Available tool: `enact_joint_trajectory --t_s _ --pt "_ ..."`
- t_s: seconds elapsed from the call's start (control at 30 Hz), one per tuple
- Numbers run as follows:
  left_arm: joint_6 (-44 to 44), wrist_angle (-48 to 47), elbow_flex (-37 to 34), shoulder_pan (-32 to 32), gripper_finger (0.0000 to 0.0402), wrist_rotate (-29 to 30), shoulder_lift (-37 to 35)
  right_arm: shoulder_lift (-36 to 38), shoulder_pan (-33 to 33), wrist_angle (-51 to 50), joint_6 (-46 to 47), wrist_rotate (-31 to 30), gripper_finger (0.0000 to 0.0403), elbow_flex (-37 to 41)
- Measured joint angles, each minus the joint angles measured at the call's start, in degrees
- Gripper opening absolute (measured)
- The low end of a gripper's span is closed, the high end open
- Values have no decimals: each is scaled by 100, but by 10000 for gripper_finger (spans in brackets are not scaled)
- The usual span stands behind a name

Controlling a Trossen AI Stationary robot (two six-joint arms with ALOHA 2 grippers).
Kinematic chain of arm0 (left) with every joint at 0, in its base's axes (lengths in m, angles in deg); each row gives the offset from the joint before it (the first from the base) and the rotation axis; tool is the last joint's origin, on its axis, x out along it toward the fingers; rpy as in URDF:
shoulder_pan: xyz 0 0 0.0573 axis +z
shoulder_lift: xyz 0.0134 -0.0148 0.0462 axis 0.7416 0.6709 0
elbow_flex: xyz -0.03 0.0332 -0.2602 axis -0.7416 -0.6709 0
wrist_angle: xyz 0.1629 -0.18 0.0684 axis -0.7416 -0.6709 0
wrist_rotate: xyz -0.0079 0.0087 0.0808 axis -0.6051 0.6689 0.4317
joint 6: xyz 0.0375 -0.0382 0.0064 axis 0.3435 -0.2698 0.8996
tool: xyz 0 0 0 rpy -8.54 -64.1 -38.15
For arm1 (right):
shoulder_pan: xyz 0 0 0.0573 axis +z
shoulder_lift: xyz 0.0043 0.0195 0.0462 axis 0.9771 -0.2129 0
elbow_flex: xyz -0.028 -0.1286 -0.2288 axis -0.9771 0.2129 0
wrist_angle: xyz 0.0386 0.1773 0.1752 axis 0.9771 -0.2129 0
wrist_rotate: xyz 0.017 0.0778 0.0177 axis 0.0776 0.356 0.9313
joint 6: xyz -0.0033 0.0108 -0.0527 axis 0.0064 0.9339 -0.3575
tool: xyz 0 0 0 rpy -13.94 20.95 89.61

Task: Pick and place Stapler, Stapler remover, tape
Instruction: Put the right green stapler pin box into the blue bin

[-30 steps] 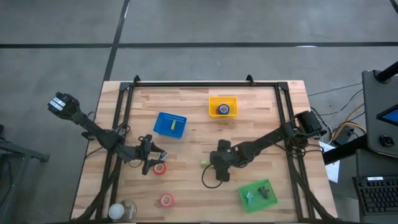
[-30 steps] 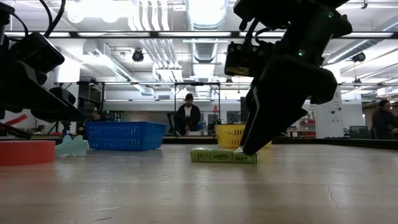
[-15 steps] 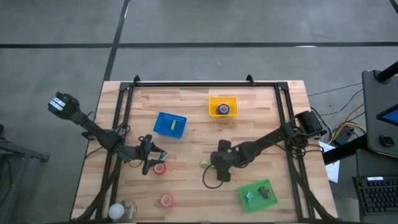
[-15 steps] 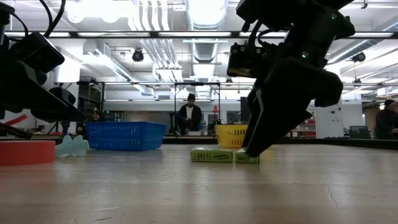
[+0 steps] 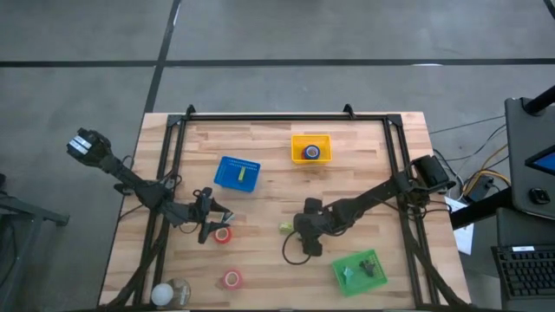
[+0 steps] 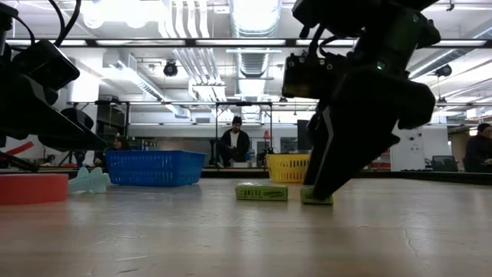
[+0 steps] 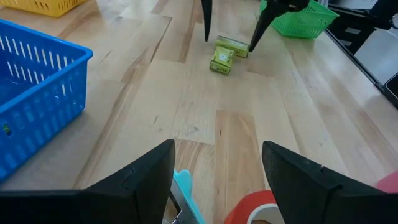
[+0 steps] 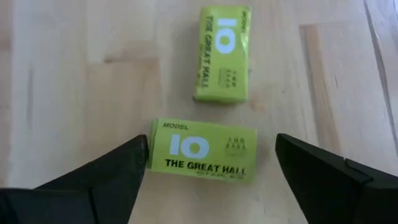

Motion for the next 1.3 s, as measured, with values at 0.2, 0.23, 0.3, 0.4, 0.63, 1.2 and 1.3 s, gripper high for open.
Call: enact_joint_trajectory --t_s 0.2,0.23,0.3,0.4,0.63,1.2,1.3 --pt "0 0 0 0 245 0 0 11 4 84 109 -166 348 177" --pt "0 0 0 0 245 0 -2 16 11 106 114 -208 344 194" --pt "0 0 0 0 245 0 0 16 29 121 133 -251 338 202" --pt "-1 -4 0 0 245 0 -1 16 31 156 -6 -248 331 206" --pt "0 -17 0 2 245 2 0 16 39 235 -171 -248 299 221" --pt "0 -17 0 0 245 0 -1 16 63 238 -143 -142 237 221" --pt "-1 -17 0 0 245 0 -1 16 63 260 -130 -139 239 224"
